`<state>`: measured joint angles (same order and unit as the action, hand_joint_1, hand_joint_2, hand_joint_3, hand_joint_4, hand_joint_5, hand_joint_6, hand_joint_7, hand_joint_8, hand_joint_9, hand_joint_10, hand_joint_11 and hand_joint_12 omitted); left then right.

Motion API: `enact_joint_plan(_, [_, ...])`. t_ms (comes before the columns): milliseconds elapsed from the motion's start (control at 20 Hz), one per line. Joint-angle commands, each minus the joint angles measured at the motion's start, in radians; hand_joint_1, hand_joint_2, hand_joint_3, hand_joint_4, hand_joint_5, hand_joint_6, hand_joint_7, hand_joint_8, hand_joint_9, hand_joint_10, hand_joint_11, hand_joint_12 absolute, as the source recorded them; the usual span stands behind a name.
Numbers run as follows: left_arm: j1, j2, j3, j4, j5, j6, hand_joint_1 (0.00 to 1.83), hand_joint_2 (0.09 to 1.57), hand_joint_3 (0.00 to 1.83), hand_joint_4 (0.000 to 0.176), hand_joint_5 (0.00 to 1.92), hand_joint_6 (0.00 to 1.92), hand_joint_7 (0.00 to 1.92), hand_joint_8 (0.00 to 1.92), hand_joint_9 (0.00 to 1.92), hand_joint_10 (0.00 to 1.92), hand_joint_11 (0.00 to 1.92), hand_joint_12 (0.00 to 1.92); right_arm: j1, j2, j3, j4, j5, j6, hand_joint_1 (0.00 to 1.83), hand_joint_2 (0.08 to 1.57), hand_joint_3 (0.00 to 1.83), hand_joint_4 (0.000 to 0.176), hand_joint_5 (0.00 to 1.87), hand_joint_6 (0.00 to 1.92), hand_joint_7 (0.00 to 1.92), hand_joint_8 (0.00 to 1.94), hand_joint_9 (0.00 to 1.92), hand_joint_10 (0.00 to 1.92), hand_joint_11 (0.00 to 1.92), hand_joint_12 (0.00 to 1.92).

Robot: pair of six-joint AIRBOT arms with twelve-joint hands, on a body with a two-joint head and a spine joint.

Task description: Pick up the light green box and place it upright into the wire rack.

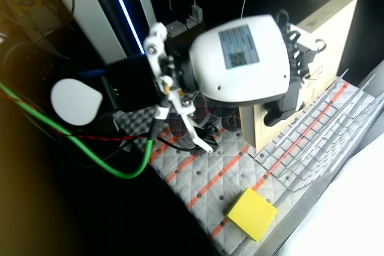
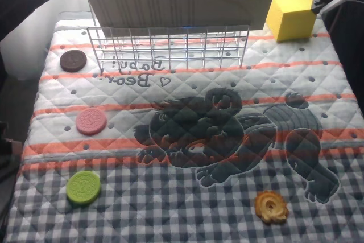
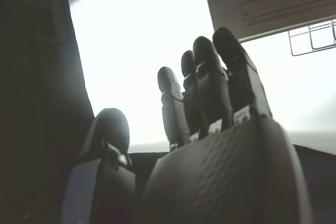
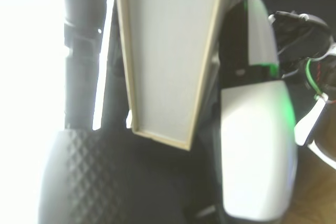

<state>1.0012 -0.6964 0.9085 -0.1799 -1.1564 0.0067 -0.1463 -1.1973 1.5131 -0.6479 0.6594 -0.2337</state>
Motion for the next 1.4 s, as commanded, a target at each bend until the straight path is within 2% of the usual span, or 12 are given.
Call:
enact_joint_plan(0, [-0.015, -0.002, -0.004, -0.004, -0.137, -0.007, 0.4, 1.21, 0.0, 0.136, 0.51, 0.0, 0.4, 0.0, 0.44, 0.0, 0.08, 0.72, 0.006, 0.007, 0.008, 0.054, 0.087, 0.007, 1.12, 1.18, 0.0, 0.0, 0.86, 1.15, 1.54, 0.0, 1.68, 0.0, 1.42, 0.69])
enact_joint_plan(250, [-0.012, 0.001, -0.011, 0.007, -0.166, -0.007, 0.46, 1.21, 0.0, 0.136, 0.5, 0.0, 0.42, 0.01, 0.44, 0.0, 0.08, 0.73, 0.003, -0.009, 0.028, 0.04, 0.071, 0.014, 1.12, 1.19, 0.0, 0.0, 0.84, 1.19, 1.5, 0.0, 1.64, 0.0, 1.35, 0.72])
enact_joint_plan(700, [-0.006, 0.002, -0.012, 0.008, -0.165, -0.007, 0.45, 1.21, 0.0, 0.114, 0.52, 0.01, 0.41, 0.0, 0.43, 0.0, 0.04, 0.78, -0.005, -0.031, 0.069, 0.035, 0.034, 0.018, 1.1, 1.21, 0.0, 0.0, 0.81, 1.23, 1.38, 0.0, 1.56, 0.0, 1.26, 0.77])
enact_joint_plan(750, [-0.006, 0.001, -0.012, 0.008, -0.164, -0.007, 0.43, 1.21, 0.0, 0.12, 0.53, 0.01, 0.4, 0.0, 0.44, 0.01, 0.06, 0.79, -0.009, -0.04, 0.078, 0.032, 0.028, 0.018, 0.83, 1.18, 0.0, 0.0, 0.59, 0.46, 1.1, 0.0, 1.2, 0.0, 0.94, 0.6])
enact_joint_plan(800, [-0.006, 0.001, -0.012, 0.008, -0.164, -0.007, 0.45, 1.21, 0.0, 0.122, 0.53, 0.0, 0.4, 0.0, 0.44, 0.0, 0.05, 0.78, -0.011, -0.044, 0.082, 0.029, 0.025, 0.018, 0.68, 1.15, 0.0, 0.0, 0.44, 0.13, 0.93, 0.0, 1.01, 0.0, 0.74, 0.66])
enact_joint_plan(850, [-0.006, 0.001, -0.012, 0.008, -0.163, -0.007, 0.45, 1.21, 0.0, 0.122, 0.53, 0.0, 0.4, 0.0, 0.44, 0.0, 0.05, 0.78, -0.011, -0.049, 0.086, 0.024, 0.02, 0.018, 0.68, 1.15, 0.0, 0.0, 0.44, 0.13, 0.93, 0.0, 1.01, 0.0, 0.74, 0.66])
enact_joint_plan(900, [-0.006, 0.001, -0.012, 0.008, -0.164, -0.007, 0.46, 1.21, 0.0, 0.123, 0.52, 0.0, 0.4, 0.0, 0.42, 0.0, 0.04, 0.78, -0.011, -0.053, 0.088, 0.019, 0.017, 0.018, 0.42, 1.01, 0.0, 0.097, 0.06, 0.0, 0.37, 0.0, 0.4, 0.0, 0.18, 0.66])
enact_joint_plan(1000, [-0.007, 0.001, -0.011, 0.008, -0.164, -0.007, 0.45, 1.21, 0.0, 0.116, 0.53, 0.0, 0.41, 0.01, 0.43, 0.0, 0.04, 0.78, -0.011, -0.057, 0.09, 0.015, 0.016, 0.018, 0.31, 0.88, 0.0, 0.153, 0.0, 0.0, 0.15, 0.0, 0.18, 0.0, 0.01, 0.55])
enact_joint_plan(1100, [-0.007, 0.0, -0.011, 0.008, -0.164, -0.007, 0.46, 1.2, 0.0, 0.12, 0.53, 0.0, 0.43, 0.01, 0.45, 0.01, 0.06, 0.78, -0.011, -0.061, 0.092, 0.015, 0.016, 0.023, 0.26, 0.87, 0.0, 0.161, 0.0, 0.0, 0.06, 0.01, 0.09, 0.0, 0.0, 0.14])
enact_joint_plan(1150, [-0.007, 0.0, -0.011, 0.008, -0.165, -0.007, 0.46, 1.2, 0.0, 0.119, 0.53, 0.0, 0.43, 0.01, 0.45, 0.01, 0.06, 0.78, -0.011, -0.063, 0.092, 0.015, 0.016, 0.023, 0.26, 0.87, 0.0, 0.15, 0.0, 0.0, 0.05, 0.0, 0.08, 0.0, 0.0, 0.03])
enact_joint_plan(1200, [-0.007, -0.001, -0.011, 0.008, -0.166, -0.007, 0.42, 1.21, 0.0, 0.132, 0.52, 0.0, 0.44, 0.01, 0.44, 0.0, 0.05, 0.77, -0.011, -0.063, 0.092, 0.015, 0.016, 0.025, 0.27, 0.88, 0.0, 0.159, 0.0, 0.0, 0.02, 0.0, 0.02, 0.0, 0.0, 0.01])
enact_joint_plan(1350, [-0.007, -0.001, -0.012, 0.008, -0.17, -0.007, 0.42, 1.21, 0.0, 0.116, 0.52, 0.0, 0.43, 0.0, 0.45, 0.0, 0.05, 0.76, -0.03, -0.05, 0.081, 0.041, 0.025, 0.03, 0.26, 0.86, 0.0, 0.175, 0.0, 0.0, 0.0, 0.0, 0.0, 0.0, 0.0, 0.0])
